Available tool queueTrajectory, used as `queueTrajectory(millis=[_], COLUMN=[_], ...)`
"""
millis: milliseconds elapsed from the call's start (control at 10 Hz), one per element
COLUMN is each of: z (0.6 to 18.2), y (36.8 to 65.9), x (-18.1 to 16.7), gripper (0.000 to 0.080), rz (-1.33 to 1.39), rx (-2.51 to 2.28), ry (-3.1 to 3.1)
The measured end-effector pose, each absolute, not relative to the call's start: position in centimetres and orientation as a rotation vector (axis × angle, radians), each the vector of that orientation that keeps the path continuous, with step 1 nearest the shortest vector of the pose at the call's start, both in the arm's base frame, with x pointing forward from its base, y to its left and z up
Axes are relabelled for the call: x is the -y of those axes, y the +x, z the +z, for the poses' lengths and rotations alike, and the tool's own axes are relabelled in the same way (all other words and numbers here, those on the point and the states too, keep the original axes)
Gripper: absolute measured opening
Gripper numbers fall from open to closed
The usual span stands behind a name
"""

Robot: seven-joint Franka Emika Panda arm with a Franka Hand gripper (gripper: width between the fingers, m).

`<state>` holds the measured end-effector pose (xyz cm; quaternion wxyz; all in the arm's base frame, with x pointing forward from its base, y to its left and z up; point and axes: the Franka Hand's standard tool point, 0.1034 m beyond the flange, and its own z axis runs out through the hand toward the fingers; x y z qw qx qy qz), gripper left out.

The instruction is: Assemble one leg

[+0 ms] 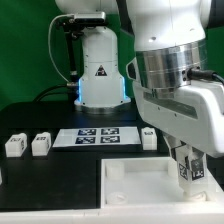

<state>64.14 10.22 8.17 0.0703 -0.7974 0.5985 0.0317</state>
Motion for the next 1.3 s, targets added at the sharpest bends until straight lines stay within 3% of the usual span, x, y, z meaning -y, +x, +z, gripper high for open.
queueTrajectory(millis=[100, 200, 300, 400, 500, 600, 900, 1300], z=[8.2, 8.1, 8.1, 8.1, 8.0, 8.0, 8.0, 8.8], y=[64.1, 64.1, 64.1, 64.1, 63.9, 63.9, 63.9, 64.4], x=[-10.2, -10.2, -10.2, -10.5, -11.3, -11.5, -11.2, -11.2], gripper=[0.0295, 0.0448, 0.0448, 0.0577, 0.0577, 0.0635, 0.0649, 0.0649], rz=[0.095, 0.093, 0.089, 0.083, 0.059, 0.043, 0.018, -0.050], rx=[-1.797, -1.760, -1.716, -1.658, -1.396, -1.199, -0.869, -0.022], ry=[-2.402, -2.429, -2.458, -2.502, -2.666, -2.759, -2.881, -3.052])
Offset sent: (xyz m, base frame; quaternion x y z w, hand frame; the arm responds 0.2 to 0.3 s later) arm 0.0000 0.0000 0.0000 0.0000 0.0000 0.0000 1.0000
